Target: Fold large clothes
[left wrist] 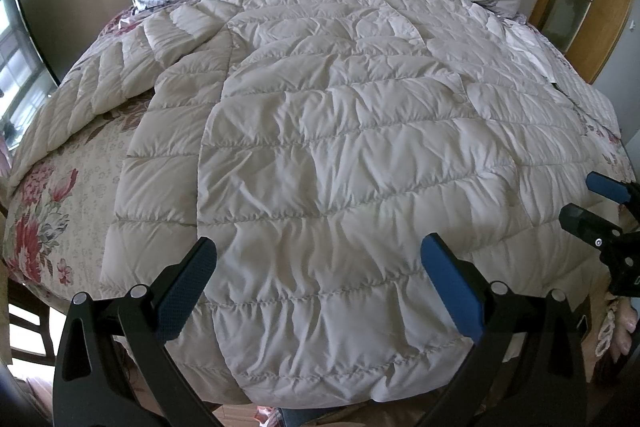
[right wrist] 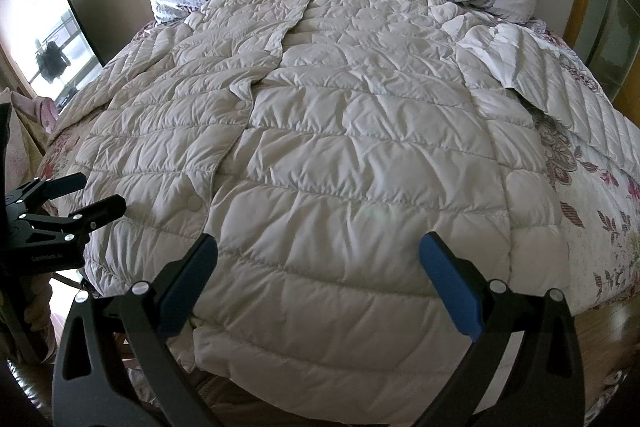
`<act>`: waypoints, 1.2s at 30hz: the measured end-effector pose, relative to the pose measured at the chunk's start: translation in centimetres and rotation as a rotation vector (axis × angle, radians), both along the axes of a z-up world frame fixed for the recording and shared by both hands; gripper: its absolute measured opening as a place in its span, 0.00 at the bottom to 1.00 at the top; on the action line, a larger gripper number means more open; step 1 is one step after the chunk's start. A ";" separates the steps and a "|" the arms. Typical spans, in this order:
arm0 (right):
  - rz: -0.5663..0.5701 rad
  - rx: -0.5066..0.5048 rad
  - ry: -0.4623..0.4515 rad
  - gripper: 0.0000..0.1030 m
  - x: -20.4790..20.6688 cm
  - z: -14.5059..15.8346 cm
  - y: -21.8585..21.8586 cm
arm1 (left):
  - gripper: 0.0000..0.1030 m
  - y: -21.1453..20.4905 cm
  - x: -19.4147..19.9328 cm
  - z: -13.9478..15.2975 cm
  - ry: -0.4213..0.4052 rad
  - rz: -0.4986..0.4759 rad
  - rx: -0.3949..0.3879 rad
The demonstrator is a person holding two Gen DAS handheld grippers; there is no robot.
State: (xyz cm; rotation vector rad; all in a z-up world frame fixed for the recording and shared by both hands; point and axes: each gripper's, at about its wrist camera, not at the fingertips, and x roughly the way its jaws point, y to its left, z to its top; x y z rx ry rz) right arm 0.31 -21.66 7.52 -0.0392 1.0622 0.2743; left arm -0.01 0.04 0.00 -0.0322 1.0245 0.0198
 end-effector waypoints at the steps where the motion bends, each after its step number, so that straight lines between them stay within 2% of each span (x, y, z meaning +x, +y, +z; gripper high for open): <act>1: 0.000 0.000 0.000 0.98 0.0 0.0 0.0 | 0.99 0.0 0.0 0.0 0.001 0.000 -0.001; 36: -0.003 0.023 -0.003 0.98 0.2 0.6 -0.4 | 0.99 0.3 -0.1 0.4 -0.002 0.003 0.003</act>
